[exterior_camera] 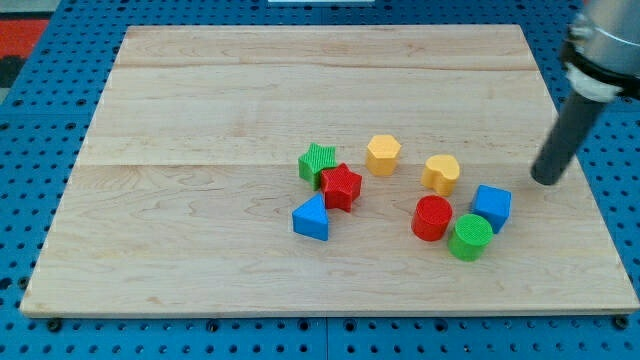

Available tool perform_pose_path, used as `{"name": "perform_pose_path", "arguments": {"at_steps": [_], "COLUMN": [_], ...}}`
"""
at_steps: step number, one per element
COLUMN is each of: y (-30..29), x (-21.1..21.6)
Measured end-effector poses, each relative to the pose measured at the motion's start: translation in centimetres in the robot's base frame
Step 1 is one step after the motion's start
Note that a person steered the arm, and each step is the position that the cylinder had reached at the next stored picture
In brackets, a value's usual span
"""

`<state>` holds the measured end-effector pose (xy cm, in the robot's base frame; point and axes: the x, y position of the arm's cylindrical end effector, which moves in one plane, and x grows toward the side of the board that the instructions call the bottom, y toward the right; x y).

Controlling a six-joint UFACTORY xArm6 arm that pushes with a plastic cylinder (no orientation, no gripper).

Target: Place the yellow blocks and cube in a vertical line above the green circle

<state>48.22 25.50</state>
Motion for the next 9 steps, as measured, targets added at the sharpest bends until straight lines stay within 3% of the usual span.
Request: {"name": "perform_pose_path", "arguments": {"at_steps": [1,3,4,5,6,7,8,9], "y": [-3.9,-7.1,-5.9,-11.4,-20.0,-24.1,-22.0,-19.1], "x": [3.3,1.8,-4.3,-9.2,-10.6,-7.5,-4.4,-4.3]}}
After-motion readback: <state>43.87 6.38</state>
